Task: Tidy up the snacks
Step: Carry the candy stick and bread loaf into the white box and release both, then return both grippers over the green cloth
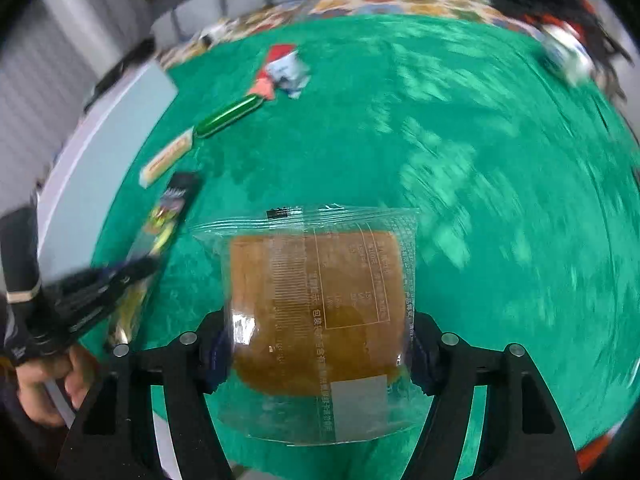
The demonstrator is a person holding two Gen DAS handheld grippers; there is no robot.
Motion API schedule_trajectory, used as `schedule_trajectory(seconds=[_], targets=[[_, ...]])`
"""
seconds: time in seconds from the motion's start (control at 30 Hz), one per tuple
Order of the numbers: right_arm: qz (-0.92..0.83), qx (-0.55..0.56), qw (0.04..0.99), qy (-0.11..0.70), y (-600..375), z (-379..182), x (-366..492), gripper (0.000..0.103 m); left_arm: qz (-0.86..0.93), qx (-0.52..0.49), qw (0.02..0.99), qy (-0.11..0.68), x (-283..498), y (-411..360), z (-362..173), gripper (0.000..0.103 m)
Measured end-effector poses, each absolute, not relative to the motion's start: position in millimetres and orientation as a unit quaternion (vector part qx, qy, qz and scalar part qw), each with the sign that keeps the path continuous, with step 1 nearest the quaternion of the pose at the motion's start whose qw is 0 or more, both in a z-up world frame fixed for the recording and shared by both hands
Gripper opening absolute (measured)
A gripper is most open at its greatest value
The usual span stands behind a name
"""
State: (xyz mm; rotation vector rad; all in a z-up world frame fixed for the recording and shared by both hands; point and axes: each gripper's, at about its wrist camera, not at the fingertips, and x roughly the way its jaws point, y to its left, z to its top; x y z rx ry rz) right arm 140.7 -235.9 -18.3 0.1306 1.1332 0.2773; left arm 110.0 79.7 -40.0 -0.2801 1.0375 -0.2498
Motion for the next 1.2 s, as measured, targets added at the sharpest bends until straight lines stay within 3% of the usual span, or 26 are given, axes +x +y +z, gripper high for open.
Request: schedule_trajectory(seconds=[0.13, 0.27, 0.5, 0.7, 0.77, 0.8, 0.83, 0.93, 1.07, 1.2], targets=[[0.112, 0.099, 0.832, 0.535, -239.8, -31.8, 124.3, 0.071, -0.124, -0.161, 0.860, 0.468, 92.0, 87.5, -27.7, 0.011], [0.137, 0.101, 0.841, 0.513, -222.5, -11.3, 135.6, 0.071, -0.129, -0.221, 0.871, 0.420, 88.6, 113.9, 8.9, 0.011], [0.269, 0.073, 0.847, 0.453, -102.2, 88.9, 167.9, 0.071, -0.073, -0.242, 0.906, 0.339, 83.8, 222.9, 95.9, 0.011], [0.400, 0.057, 0.814, 0.418, 54.2, 159.0, 174.4, 0.074, 0.079, -0.174, 0.912, 0.362, 90.7, 343.4, 112.2, 0.013], [0.428, 0.056, 0.797, 0.423, 99.2, 157.8, 177.4, 0.079, 0.127, -0.163, 0.902, 0.379, 92.9, 372.0, 99.9, 0.038], [0.441, 0.064, 0.781, 0.438, 127.1, 149.8, 183.2, 0.081, 0.155, -0.159, 0.891, 0.396, 95.0, 389.1, 88.1, 0.077], [0.443, 0.068, 0.769, 0.456, 145.5, 140.0, 188.1, 0.081, 0.174, -0.155, 0.885, 0.404, 92.2, 395.2, 79.6, 0.099], [0.455, 0.097, 0.742, 0.483, 166.5, 114.7, 195.7, 0.081, 0.214, -0.148, 0.875, 0.409, 71.4, 412.7, 57.0, 0.099], [0.470, 0.122, 0.747, 0.454, 131.3, 100.2, 189.1, 0.081, 0.204, -0.162, 0.887, 0.382, 38.1, 401.6, 51.4, 0.099], [0.376, -0.020, 0.826, 0.418, 44.9, 42.4, 183.6, 0.081, 0.143, -0.177, 0.907, 0.353, 26.6, 363.5, 66.2, 0.100]])
